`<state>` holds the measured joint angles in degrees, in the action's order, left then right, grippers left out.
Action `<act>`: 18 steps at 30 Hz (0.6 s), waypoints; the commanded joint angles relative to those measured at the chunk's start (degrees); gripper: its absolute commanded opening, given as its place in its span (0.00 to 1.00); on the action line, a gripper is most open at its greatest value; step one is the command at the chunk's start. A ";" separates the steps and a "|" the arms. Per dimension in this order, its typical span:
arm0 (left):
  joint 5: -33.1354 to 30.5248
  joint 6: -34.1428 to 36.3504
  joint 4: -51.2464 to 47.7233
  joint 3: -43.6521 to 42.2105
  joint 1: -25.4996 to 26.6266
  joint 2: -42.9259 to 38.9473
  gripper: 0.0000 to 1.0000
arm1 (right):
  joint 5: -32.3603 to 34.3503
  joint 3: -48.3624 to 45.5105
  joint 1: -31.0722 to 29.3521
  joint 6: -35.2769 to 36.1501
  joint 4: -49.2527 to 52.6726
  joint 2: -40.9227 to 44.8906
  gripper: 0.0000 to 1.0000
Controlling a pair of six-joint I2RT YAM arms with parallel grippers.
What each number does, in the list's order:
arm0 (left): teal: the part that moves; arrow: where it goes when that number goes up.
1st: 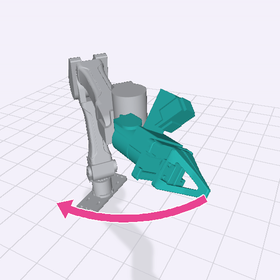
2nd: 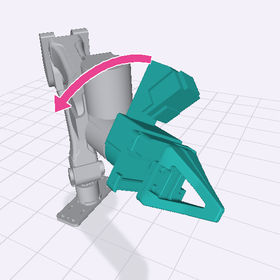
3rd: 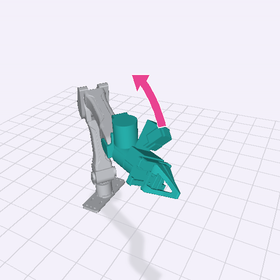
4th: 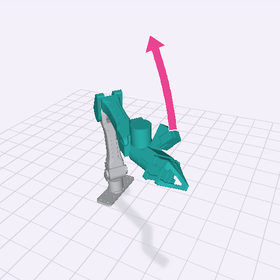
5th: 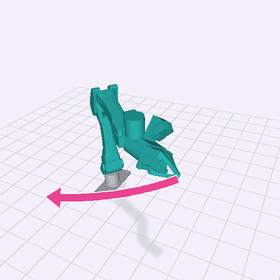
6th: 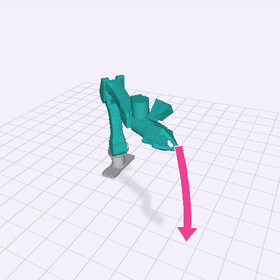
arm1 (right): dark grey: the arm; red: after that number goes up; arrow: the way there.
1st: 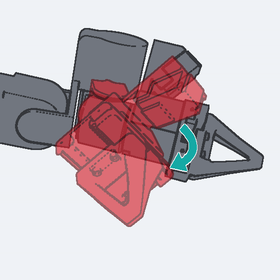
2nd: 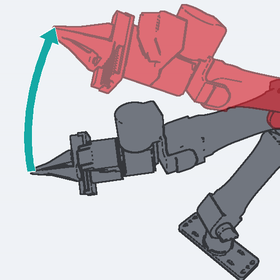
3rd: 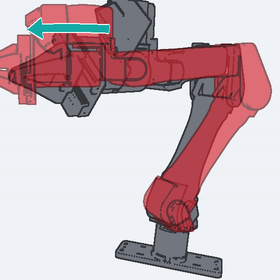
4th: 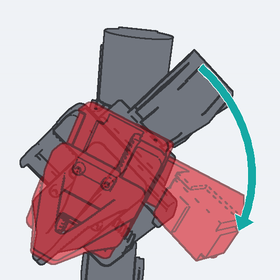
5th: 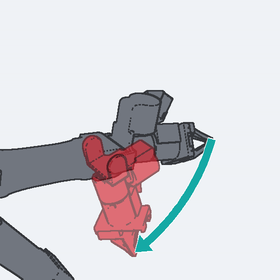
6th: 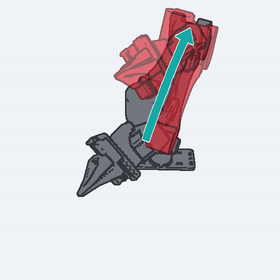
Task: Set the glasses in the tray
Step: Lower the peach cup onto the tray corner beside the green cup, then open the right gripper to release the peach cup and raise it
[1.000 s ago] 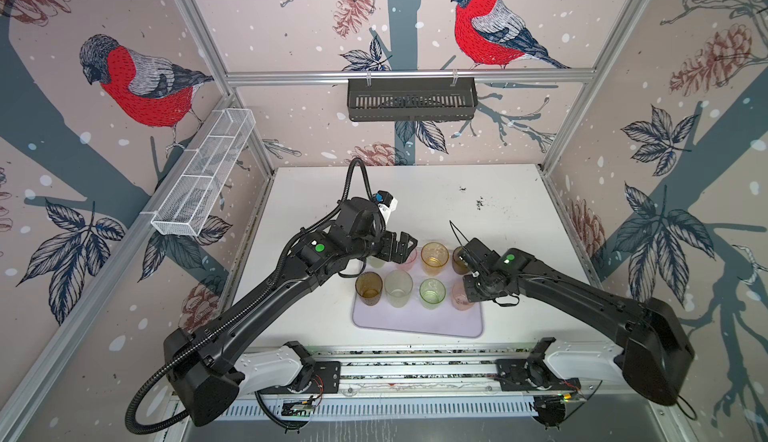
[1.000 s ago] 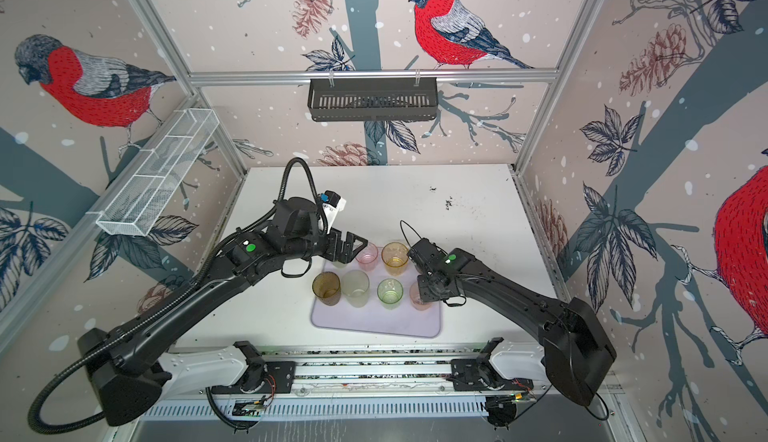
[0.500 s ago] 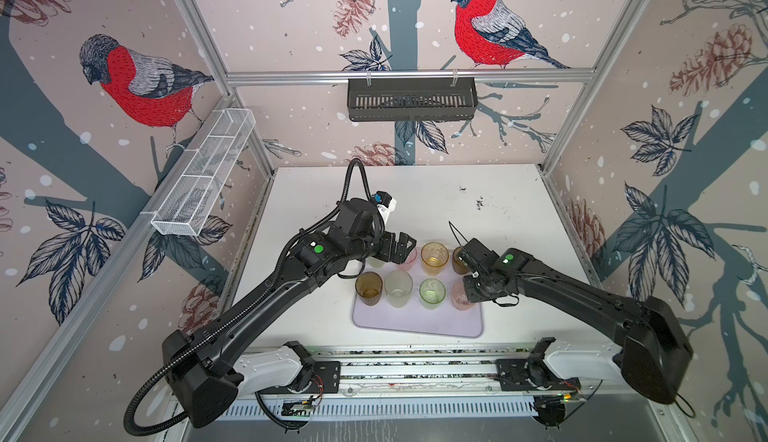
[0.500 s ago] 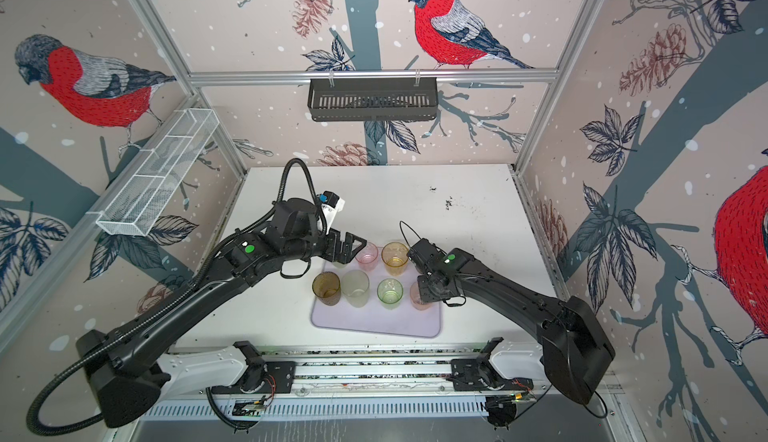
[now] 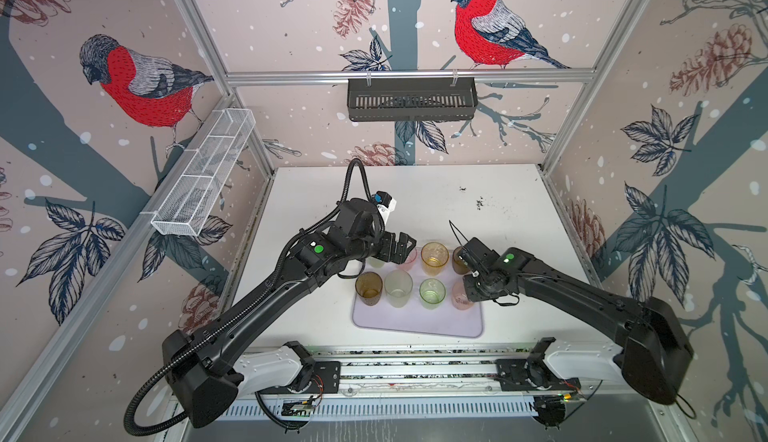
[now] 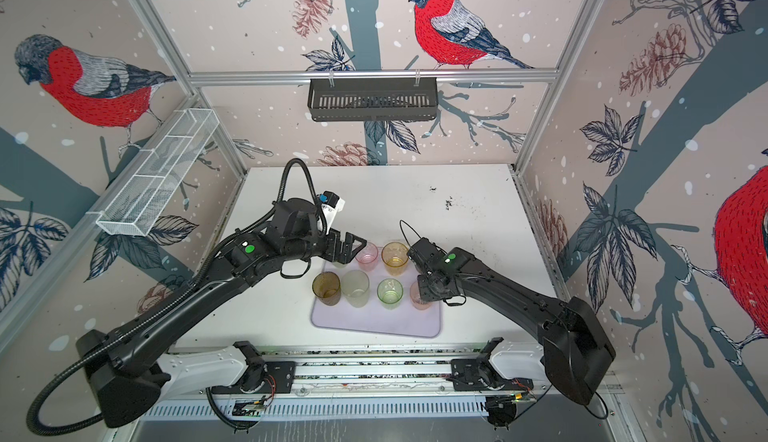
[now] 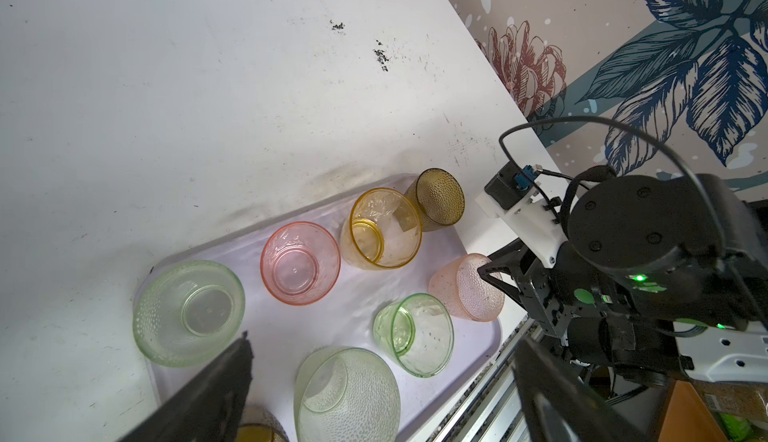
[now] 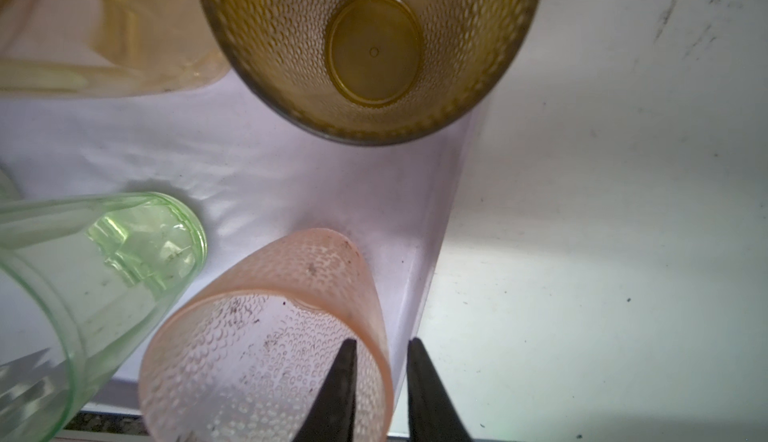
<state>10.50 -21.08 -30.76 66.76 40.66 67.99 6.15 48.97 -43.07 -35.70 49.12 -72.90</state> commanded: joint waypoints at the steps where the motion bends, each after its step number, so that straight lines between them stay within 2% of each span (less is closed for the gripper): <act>1: -0.13 0.25 0.70 -0.12 0.03 0.03 0.98 | 0.57 0.64 -0.17 0.55 0.56 0.64 0.28; 18: -1.35 0.51 0.20 0.70 0.02 -0.01 0.98 | 2.46 3.01 -0.34 -0.41 2.18 3.44 0.36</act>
<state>10.04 -21.06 -30.79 66.96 40.66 68.03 7.20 51.29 -43.33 -35.77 49.74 -69.87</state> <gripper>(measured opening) 0.977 0.356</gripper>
